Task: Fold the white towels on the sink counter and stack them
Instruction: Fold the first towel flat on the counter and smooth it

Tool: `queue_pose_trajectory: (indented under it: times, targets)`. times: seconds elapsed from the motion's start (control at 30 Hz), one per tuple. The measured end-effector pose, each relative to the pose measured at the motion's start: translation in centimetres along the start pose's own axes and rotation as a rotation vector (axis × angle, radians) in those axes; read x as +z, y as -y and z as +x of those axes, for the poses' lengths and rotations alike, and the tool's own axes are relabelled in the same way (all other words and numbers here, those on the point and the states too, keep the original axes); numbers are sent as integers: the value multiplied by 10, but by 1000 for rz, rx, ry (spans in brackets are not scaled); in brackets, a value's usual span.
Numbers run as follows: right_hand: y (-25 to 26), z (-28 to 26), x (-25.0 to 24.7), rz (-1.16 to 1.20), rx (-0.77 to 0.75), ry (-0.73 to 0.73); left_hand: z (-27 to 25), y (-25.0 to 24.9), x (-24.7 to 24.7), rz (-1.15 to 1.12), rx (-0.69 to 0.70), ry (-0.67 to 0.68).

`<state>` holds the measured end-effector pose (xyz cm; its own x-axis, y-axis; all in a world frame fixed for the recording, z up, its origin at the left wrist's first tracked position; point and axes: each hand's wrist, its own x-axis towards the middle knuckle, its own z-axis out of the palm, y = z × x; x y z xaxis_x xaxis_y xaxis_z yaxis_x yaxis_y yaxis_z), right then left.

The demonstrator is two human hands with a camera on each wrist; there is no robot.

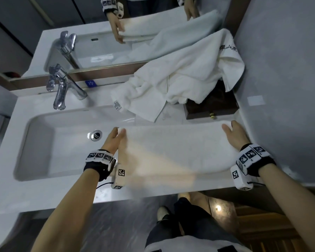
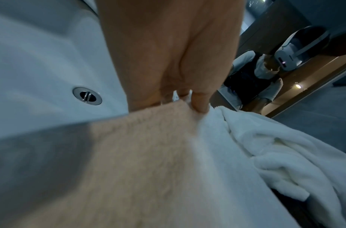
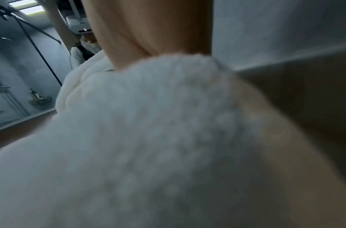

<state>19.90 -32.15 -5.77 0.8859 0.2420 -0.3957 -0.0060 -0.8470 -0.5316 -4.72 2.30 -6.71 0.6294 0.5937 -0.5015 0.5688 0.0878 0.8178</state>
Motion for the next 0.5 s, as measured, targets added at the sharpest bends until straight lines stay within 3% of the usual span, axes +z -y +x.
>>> queue_pose_trajectory:
  times: [0.13, 0.27, 0.4, 0.5]
  targets:
    - [4, 3, 1, 35, 28, -13, 12, -4, 10, 161, -11, -52]
    - [6, 8, 1, 129, 1, 7, 18, -8, 12, 249, -48, -15]
    - [10, 13, -12, 208, 56, 184, 17, -20, 0, 445, 47, 38]
    - [15, 8, -34, 306, -27, 230, 11, -40, -13, 494, 164, 40]
